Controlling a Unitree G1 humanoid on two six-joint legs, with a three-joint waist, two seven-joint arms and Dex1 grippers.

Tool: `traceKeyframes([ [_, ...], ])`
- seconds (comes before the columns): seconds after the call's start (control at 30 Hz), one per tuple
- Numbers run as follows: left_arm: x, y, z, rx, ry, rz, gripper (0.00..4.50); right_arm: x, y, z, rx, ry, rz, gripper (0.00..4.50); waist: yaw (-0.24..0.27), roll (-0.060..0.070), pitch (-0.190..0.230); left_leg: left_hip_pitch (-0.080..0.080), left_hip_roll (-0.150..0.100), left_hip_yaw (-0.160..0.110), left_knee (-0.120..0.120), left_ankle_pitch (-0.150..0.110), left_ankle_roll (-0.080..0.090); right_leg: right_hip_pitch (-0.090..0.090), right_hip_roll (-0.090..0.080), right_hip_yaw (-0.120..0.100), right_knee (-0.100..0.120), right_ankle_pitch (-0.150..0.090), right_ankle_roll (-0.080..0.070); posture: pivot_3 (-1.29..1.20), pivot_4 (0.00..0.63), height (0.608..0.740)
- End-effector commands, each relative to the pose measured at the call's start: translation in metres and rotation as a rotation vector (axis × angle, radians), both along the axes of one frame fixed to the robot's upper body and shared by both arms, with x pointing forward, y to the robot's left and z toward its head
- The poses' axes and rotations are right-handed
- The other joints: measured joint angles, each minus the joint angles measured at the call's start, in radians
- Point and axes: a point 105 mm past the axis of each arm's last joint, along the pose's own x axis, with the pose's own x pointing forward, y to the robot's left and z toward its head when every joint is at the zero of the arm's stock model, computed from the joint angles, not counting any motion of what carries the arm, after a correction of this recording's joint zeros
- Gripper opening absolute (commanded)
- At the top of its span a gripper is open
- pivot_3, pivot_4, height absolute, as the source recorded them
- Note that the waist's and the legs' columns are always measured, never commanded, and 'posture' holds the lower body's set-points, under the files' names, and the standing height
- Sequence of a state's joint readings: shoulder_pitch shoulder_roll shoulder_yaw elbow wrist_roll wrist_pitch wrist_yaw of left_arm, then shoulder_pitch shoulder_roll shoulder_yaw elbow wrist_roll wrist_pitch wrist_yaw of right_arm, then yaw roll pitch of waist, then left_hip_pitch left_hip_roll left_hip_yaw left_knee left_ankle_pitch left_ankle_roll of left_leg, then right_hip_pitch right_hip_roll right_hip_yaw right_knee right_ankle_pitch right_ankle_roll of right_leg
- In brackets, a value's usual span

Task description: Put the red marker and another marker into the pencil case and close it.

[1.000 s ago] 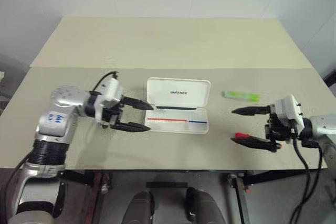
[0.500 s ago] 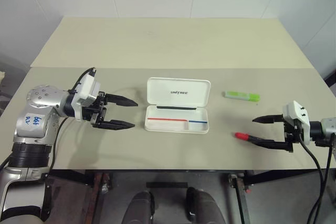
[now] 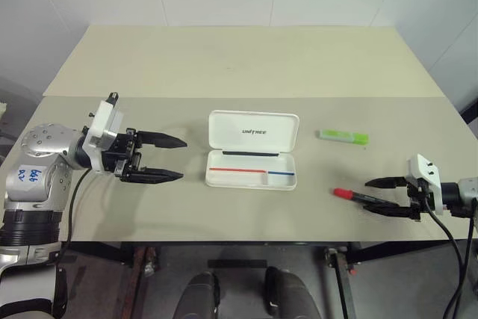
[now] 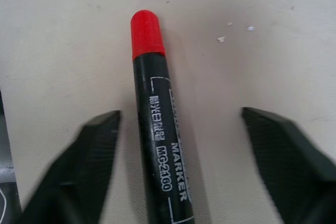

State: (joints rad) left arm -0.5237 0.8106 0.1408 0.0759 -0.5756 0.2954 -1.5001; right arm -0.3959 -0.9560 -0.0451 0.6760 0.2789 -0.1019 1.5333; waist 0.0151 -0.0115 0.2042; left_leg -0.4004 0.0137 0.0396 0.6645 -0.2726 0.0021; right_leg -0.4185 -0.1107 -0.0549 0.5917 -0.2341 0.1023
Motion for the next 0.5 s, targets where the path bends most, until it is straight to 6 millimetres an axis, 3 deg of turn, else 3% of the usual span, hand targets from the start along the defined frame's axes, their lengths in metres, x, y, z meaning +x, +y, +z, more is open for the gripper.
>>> traceKeyframes([
  [0.03, -0.006, 0.005, 0.003, 0.027, -0.027, -0.045, 3.18, -0.008, 0.011, -0.004, 0.024, 0.032, 0.077, 2.05, 0.000, 0.000, 0.000, 0.000, 0.000, 0.000, 0.000, 0.000, 0.000, 0.000, 0.000, 0.000, 0.000, 0.000, 0.000, 0.00, 0.150, 0.740],
  [0.17, -0.004, 0.006, 0.000, 0.040, -0.028, -0.051, 3.18, -0.009, 0.018, -0.001, 0.039, 0.002, 0.093, 0.62, -0.002, 0.000, 0.000, 0.000, 0.001, 0.000, 0.000, 0.000, -0.001, 0.000, 0.001, 0.000, 0.000, 0.000, 0.000, 0.00, 0.150, 0.740],
  [0.4, -0.002, 0.007, -0.004, 0.043, -0.037, -0.044, 3.18, -0.001, 0.032, 0.009, 0.043, -0.068, 0.116, 0.58, -0.012, 0.000, 0.000, 0.001, 0.001, 0.001, 0.000, 0.000, -0.001, 0.000, 0.000, 0.001, 0.000, 0.000, 0.000, 0.00, 0.150, 0.740],
  [0.5, 0.000, 0.016, -0.006, 0.046, -0.053, -0.011, 3.18, 0.014, 0.067, 0.037, 0.111, -0.166, 0.180, 0.58, -0.022, 0.000, 0.000, 0.001, 0.001, 0.001, 0.000, 0.000, -0.001, 0.000, 0.001, 0.002, 0.001, 0.000, 0.000, 0.00, 0.150, 0.740],
])
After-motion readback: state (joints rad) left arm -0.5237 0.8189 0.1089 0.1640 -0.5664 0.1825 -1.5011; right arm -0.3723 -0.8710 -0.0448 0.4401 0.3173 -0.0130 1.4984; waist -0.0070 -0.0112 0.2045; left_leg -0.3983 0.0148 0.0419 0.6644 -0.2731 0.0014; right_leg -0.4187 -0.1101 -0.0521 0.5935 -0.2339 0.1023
